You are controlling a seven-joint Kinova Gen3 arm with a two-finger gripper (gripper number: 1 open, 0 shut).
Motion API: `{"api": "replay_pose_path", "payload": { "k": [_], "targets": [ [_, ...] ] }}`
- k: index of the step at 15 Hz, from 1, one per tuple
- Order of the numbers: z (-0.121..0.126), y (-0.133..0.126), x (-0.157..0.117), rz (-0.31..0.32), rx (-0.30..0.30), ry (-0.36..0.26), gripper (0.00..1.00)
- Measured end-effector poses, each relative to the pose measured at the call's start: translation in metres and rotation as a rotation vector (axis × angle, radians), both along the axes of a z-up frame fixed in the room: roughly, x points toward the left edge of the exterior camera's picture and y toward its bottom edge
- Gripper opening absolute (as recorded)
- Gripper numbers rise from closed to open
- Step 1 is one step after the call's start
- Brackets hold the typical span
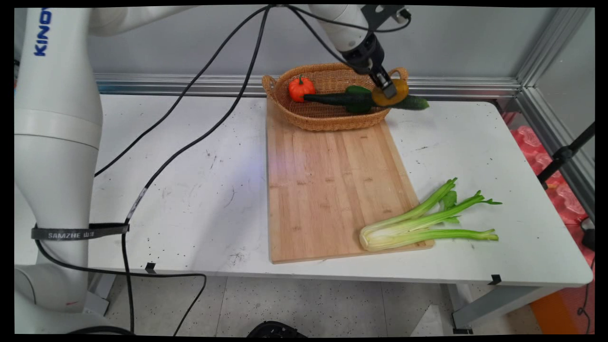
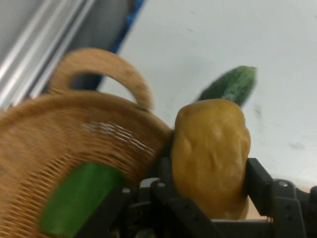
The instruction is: Place the picked object on the cutting board
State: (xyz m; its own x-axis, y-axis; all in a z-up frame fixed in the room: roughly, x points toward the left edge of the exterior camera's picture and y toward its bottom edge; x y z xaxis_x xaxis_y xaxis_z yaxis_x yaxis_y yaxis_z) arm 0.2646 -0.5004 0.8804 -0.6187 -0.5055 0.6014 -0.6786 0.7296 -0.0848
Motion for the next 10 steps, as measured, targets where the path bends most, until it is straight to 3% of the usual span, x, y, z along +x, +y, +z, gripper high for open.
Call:
{"api": "replay_pose_path", "payload": {
  "k": [10],
  "targets": [
    [-0.038, 0.077, -0.013, -0.112, 0.084, -0.018, 0.0]
  ]
}}
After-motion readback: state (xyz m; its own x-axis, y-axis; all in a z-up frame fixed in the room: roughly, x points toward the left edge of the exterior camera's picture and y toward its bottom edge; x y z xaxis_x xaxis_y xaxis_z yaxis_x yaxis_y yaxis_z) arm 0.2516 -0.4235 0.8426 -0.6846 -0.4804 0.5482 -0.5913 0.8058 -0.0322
